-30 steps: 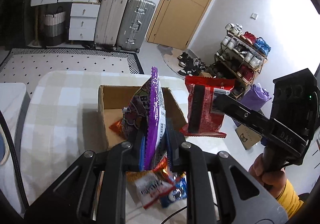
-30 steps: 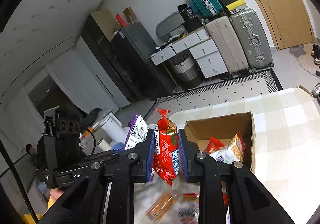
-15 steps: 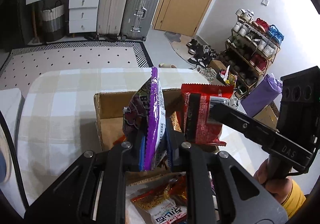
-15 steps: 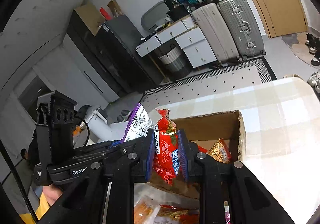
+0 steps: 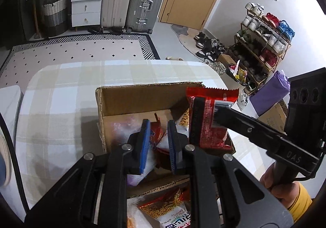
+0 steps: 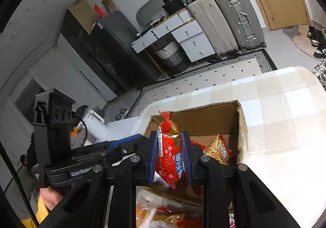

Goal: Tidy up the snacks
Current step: 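Open both tools to drop the two bags into the box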

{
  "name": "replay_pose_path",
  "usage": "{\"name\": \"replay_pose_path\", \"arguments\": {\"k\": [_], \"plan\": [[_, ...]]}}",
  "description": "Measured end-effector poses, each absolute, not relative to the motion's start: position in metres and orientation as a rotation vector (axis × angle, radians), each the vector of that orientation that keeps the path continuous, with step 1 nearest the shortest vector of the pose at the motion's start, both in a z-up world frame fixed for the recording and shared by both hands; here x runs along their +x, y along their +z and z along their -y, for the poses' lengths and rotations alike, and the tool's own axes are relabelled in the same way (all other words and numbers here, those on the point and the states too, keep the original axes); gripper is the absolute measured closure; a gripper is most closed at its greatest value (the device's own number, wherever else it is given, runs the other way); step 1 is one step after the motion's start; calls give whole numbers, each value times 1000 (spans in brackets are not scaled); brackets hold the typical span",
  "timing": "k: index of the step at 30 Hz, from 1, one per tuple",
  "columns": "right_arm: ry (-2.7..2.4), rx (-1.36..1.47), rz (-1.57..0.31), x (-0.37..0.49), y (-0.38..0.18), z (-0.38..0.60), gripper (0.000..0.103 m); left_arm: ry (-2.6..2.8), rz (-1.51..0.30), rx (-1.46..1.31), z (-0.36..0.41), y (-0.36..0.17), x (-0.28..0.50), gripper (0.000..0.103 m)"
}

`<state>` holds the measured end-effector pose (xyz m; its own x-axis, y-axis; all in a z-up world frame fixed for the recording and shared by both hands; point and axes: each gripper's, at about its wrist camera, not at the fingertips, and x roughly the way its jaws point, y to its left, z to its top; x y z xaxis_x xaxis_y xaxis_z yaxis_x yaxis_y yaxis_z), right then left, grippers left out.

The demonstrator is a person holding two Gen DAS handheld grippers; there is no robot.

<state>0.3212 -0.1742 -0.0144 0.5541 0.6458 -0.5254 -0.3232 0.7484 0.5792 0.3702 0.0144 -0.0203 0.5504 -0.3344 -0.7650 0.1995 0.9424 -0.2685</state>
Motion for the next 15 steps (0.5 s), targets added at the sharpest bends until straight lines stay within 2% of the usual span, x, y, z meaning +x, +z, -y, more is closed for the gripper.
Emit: {"name": "replay_pose_path", "arguments": {"k": [15], "plan": [[579,429,-769,311,-9,176,78,-320,-920,-144,-11,-10,348,89]]}}
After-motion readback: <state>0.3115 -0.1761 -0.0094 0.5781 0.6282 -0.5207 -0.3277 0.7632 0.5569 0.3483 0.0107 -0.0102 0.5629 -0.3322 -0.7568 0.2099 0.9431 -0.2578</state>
